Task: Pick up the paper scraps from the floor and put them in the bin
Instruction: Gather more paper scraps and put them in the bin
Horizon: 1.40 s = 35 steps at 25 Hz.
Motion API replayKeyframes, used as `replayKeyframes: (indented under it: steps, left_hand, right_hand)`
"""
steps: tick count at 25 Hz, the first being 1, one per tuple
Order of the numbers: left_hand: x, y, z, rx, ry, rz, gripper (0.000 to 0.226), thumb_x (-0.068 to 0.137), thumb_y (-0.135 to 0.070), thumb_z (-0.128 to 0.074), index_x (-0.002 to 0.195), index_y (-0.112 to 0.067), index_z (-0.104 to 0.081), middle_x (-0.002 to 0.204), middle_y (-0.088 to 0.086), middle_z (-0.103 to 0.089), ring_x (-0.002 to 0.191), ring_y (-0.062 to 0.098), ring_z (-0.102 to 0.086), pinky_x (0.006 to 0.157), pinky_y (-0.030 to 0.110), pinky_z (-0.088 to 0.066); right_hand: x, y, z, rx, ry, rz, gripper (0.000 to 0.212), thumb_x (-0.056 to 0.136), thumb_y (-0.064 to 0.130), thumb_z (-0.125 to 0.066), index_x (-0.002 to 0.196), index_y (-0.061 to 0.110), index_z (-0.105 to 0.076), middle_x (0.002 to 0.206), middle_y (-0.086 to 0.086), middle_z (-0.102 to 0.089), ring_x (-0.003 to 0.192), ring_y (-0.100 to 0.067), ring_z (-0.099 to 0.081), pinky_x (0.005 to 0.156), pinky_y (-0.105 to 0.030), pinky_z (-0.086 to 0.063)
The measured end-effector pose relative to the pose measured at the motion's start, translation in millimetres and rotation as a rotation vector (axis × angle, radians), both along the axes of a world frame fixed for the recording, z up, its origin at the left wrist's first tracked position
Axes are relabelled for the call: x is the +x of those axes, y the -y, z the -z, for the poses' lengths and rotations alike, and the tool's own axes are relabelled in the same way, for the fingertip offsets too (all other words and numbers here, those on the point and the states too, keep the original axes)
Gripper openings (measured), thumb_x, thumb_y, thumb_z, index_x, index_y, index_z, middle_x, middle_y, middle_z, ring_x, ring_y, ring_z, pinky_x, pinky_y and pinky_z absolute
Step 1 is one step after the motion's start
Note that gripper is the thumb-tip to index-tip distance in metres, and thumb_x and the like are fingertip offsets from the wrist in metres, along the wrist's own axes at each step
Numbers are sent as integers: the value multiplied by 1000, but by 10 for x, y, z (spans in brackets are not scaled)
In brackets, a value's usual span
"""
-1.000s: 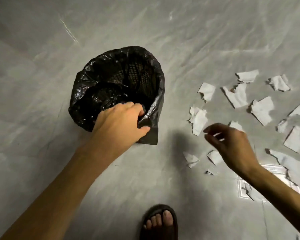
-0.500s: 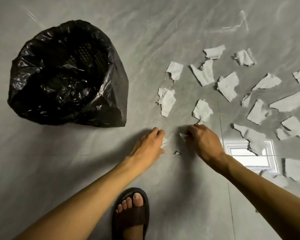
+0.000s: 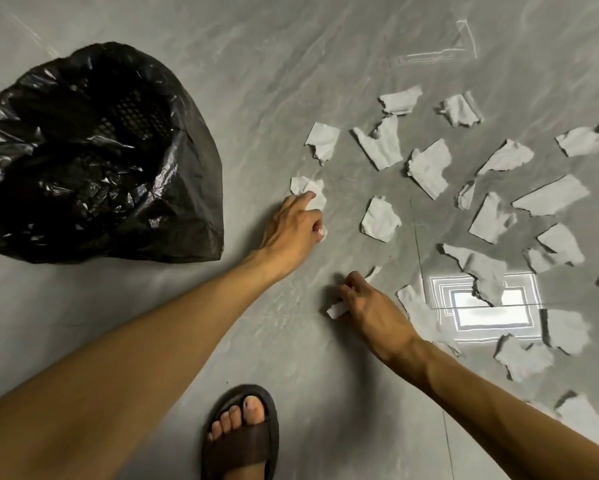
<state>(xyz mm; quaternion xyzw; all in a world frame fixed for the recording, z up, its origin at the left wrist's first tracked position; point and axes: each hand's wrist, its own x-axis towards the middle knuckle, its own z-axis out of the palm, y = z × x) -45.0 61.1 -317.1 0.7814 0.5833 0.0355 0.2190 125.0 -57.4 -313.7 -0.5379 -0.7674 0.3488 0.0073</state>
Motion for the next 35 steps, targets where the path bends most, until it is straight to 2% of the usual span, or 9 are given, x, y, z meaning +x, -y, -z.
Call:
replayKeyframes:
  steps: [5, 9, 12, 16, 19, 21, 26, 32, 35]
  left_hand:
    - [116, 37, 142, 19, 61, -79, 8, 91, -8, -60, 86, -3, -64, 107, 16, -58, 99, 30, -53, 73, 23, -33]
    - [106, 289, 80, -37, 109, -183, 12, 94, -4, -51, 88, -1, -61, 101, 20, -63, 91, 36, -59, 71, 27, -37]
    - [188, 529, -186, 12, 111, -131, 10, 88, 2, -52, 82, -1, -59, 104, 16, -68, 84, 36, -64, 71, 35, -48]
    - [295, 618, -845, 282, 227, -10, 6, 82, 5, -63, 78, 3, -60, 78, 18, -64, 69, 36, -60, 62, 38, -47]
    - [130, 490, -1487, 451, 324, -18, 13, 82, -1, -68, 73, -1, -59, 71, 9, -59, 63, 22, -54, 61, 30, -44]
    - [-182, 368, -1853, 580, 353, -115, 15, 82, -8, -70, 72, -4, -60, 70, 2, -61, 60, 12, -53, 59, 19, -42]
    - [-1119, 144, -2020, 522, 290, -598, 16, 82, -20, -73, 73, -10, -64, 55, -10, -57, 49, 1, -55, 56, 10, -40]
    - [-1776, 78, -1603, 127, 9, -736, 11, 77, -6, -72, 85, -12, -69, 86, 8, -71, 86, 27, -66, 76, 33, -53]
    - [-1917, 130, -1580, 198, 28, -746, 27, 78, -4, -73, 103, -11, -65, 99, 9, -67, 91, 22, -63, 78, 31, -50]
  right_hand:
    - [338, -103, -137, 124, -129, 167, 8, 92, 5, -56, 100, 9, -56, 97, -5, -56, 71, -17, -61, 66, -36, -53]
    - [796, 130, -144, 13, -72, 549, 11, 95, 17, -59, 102, 20, -51, 83, 11, -55, 58, -1, -50, 48, -8, -35]
    - [833, 309, -40, -20, 42, 545, 13, 92, 35, -53, 92, 22, -52, 85, 5, -61, 65, -12, -51, 53, -19, -37]
    - [746, 279, -14, -4, 91, 514, 32, 95, 45, -51, 90, 17, -66, 84, -6, -71, 73, -26, -66, 65, -39, -54]
    - [638, 208, -22, -119, -29, 533, 28, 97, 38, -53, 90, 14, -66, 87, -8, -72, 75, -26, -67, 70, -36, -56]
    - [461, 56, -145, -99, -142, 547, 12, 95, 20, -58, 87, 12, -62, 84, -5, -69, 72, -21, -62, 59, -11, -47]
    - [-444, -749, -1011, -39, -614, 582, 9, 90, 9, -56, 84, 14, -61, 61, 7, -61, 52, -2, -53, 49, -11, -40]
    - [-1681, -1710, -1994, 30, -978, 447, 13, 86, 15, -63, 90, 4, -67, 72, -9, -68, 56, -13, -56, 56, -38, -50]
    - [-2153, -1894, -1995, -90, -853, 358, 15, 87, 14, -67, 96, 2, -68, 77, -12, -71, 61, -17, -64, 65, -37, -57]
